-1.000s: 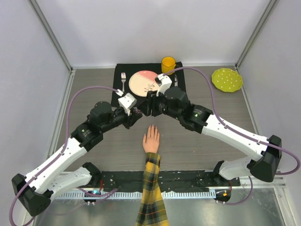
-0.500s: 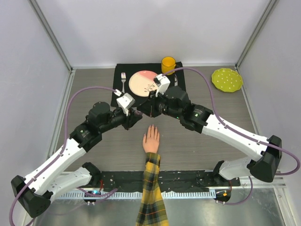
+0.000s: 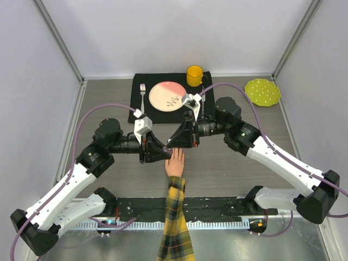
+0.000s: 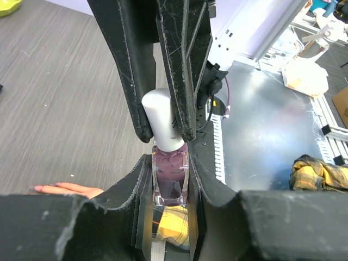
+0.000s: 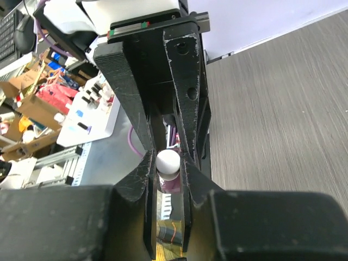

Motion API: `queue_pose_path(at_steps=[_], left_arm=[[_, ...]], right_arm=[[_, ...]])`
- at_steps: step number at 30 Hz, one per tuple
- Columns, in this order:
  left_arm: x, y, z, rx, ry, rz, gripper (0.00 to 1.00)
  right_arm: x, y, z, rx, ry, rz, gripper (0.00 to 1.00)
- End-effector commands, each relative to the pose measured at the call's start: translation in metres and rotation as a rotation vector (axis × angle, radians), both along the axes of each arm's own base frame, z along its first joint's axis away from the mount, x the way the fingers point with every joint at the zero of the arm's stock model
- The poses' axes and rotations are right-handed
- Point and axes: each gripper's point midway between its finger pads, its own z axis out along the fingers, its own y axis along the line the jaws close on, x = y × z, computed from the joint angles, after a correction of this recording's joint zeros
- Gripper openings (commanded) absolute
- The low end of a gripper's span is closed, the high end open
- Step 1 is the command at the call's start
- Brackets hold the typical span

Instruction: Paint the nails

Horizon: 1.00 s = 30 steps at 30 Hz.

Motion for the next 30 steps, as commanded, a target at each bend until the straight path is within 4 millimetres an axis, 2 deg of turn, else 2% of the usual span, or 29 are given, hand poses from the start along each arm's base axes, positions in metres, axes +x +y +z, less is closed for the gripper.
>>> queue_pose_path(at_steps=[1,4,5,10,12,13,15,16,17,18,19,20,26,30], left_arm=[[-0.015,-0.007,0.044,-0.119,-0.162,-0.099,0.0],[0.002,-0.006,0.037,-0.084,-0.176,-0.003,0.0],[0.015,-0.005,0.036,-0.071,-0.18,0.072,0.0],[0.042,-0.001,0.033,-0.058,-0.183,0.22,0.0],[0.049,-0.001,0.033,-0.062,-0.183,0.257,0.0],[0.052,-0.001,0.033,-0.064,-0.185,0.271,0.0],[0.057,0.001,0.033,-0.063,-0.192,0.306,0.0],[0.059,0.002,0.032,-0.059,-0.192,0.315,0.0],[0.061,0.003,0.031,-0.053,-0.198,0.325,0.0],[0.065,0.005,0.03,-0.049,-0.198,0.352,0.0],[0.067,0.007,0.027,-0.04,-0.193,0.369,0.0],[0.069,0.008,0.027,-0.04,-0.196,0.381,0.0],[0.081,0.013,0.017,-0.013,-0.2,0.452,0.0],[0.087,0.016,0.011,0.019,-0.198,0.479,0.0]], right_arm=[[0.012,0.005,-0.017,-0.057,-0.022,-0.042,0.01],[0.026,0.003,-0.021,-0.098,-0.035,-0.131,0.01],[0.028,0.003,-0.018,-0.098,-0.037,-0.153,0.01],[0.04,0.008,-0.016,-0.125,-0.071,-0.287,0.08],[0.041,0.01,-0.018,-0.137,-0.077,-0.307,0.16],[0.044,0.011,-0.017,-0.141,-0.078,-0.328,0.29],[0.051,0.01,-0.021,-0.166,-0.059,-0.369,0.39],[0.054,0.009,-0.017,-0.169,-0.054,-0.394,0.48],[0.068,0.004,-0.018,-0.191,-0.05,-0.479,0.56],[0.071,0.0,-0.03,-0.25,-0.004,-0.516,0.62],[0.076,-0.002,-0.018,-0.248,-0.005,-0.546,0.65],[0.081,-0.004,-0.018,-0.268,0.01,-0.579,0.66],[0.081,-0.009,0.004,-0.237,0.09,-0.638,0.69],[0.079,-0.006,0.009,-0.233,0.107,-0.627,0.68]])
